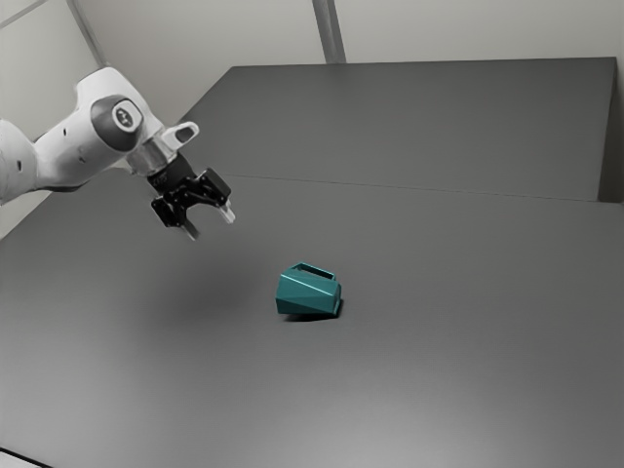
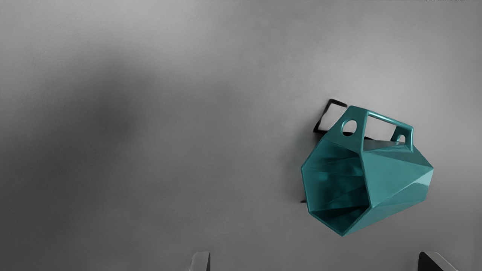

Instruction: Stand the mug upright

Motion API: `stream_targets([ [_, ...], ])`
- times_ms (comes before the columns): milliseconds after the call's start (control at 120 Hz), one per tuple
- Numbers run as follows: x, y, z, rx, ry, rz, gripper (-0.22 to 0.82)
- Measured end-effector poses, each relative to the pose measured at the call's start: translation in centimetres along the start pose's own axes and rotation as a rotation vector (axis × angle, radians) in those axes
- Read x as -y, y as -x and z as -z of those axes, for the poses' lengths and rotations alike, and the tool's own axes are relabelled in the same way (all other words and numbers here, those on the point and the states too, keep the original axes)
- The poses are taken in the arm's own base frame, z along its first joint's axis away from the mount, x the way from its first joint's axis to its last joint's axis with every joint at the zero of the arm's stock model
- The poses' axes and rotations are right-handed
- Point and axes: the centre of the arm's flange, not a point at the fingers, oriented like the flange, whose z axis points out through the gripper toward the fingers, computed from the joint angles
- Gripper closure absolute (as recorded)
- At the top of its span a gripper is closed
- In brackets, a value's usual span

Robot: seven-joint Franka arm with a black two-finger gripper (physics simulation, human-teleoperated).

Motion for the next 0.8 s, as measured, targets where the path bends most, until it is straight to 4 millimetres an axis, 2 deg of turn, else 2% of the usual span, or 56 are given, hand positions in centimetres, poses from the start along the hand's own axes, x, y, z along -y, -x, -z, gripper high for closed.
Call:
stream_targets([
  [133, 0.3, 0.1, -3.3, 0.048, 0.083, 0.049, 0.00],
  [242, -0.1, 0.7, -5.9, 0.094, 0.132, 0.074, 0.00],
  [408, -0.9, 0.4, -9.2, 0.137, 0.204, 0.107, 0.00],
  [600, -1.1, -1.1, -11.0, 0.138, 0.256, 0.134, 0.00],
  [800, -2.8, -1.4, -12.9, 0.154, 0.306, 0.136, 0.00],
])
